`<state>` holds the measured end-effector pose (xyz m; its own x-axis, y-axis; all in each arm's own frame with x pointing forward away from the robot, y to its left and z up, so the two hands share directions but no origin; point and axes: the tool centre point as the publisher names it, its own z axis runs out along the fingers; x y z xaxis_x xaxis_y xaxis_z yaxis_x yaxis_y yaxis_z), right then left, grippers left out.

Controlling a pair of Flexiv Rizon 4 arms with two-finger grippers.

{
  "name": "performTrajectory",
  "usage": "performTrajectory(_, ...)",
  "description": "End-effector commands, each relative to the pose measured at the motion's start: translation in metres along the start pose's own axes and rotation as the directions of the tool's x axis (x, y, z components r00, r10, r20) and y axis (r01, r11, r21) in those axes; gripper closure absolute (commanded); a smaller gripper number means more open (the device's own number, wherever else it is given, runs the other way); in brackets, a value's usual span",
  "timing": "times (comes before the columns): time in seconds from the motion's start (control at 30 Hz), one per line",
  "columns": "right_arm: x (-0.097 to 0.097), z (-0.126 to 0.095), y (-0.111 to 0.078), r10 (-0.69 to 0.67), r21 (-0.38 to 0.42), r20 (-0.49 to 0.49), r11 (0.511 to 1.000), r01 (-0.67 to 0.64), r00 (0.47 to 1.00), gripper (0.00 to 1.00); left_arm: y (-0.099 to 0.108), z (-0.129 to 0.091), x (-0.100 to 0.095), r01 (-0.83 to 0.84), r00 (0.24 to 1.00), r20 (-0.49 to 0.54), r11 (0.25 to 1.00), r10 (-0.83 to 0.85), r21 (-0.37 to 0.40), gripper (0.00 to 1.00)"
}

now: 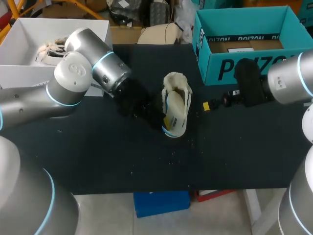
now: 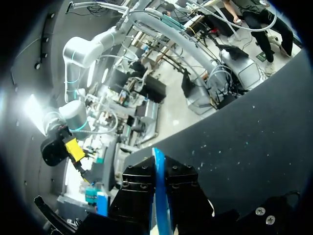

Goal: Take the shoe out of the shoebox, open the shoe tongue, remove and reinsert the insole, then place the shoe into the shoebox

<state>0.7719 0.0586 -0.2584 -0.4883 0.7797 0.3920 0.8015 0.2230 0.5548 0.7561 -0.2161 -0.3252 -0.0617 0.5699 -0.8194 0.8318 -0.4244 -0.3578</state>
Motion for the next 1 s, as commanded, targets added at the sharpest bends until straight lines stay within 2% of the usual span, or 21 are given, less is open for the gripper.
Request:
performTrajectory(0.03,0.001,0.0,0.001,0.0,0.002,0.002,1.0,0.0,1.0,0.0,0.009,-0.014,-0.006,-0.016,0.997,-0.073,0.999,0.018,0.031,1.0)
performTrajectory(0.27,0.001,0.0,0.001,0.0,0.002,0.002,1.0,0.0,1.0,0.0,0.012,-0.024,-0.007,-0.043,0.992,-0.114,0.994,0.054,0.097,1.0)
performTrajectory(0.43,0.001,0.0,0.001,0.0,0.002,0.002,1.0,0.0,1.0,0.0,0.013,-0.018,-0.004,-0.045,0.993,-0.104,0.987,0.062,0.156,1.0)
performTrajectory(0.57,0.001,0.0,0.001,0.0,0.002,0.002,1.0,0.0,1.0,0.0,0.012,-0.013,-0.002,-0.04,0.993,-0.102,0.985,0.058,0.166,1.0)
performTrajectory(0.7,0.001,0.0,0.001,0.0,0.002,0.002,1.0,0.0,1.0,0.0,0.013,-0.014,0.003,-0.024,0.993,-0.107,0.988,0.04,0.153,1.0)
performTrajectory(1.0,0.001,0.0,0.001,0.0,0.002,0.002,1.0,0.0,1.0,0.0,0.025,-0.021,0.004,-0.013,0.991,-0.131,0.998,0.022,0.067,1.0)
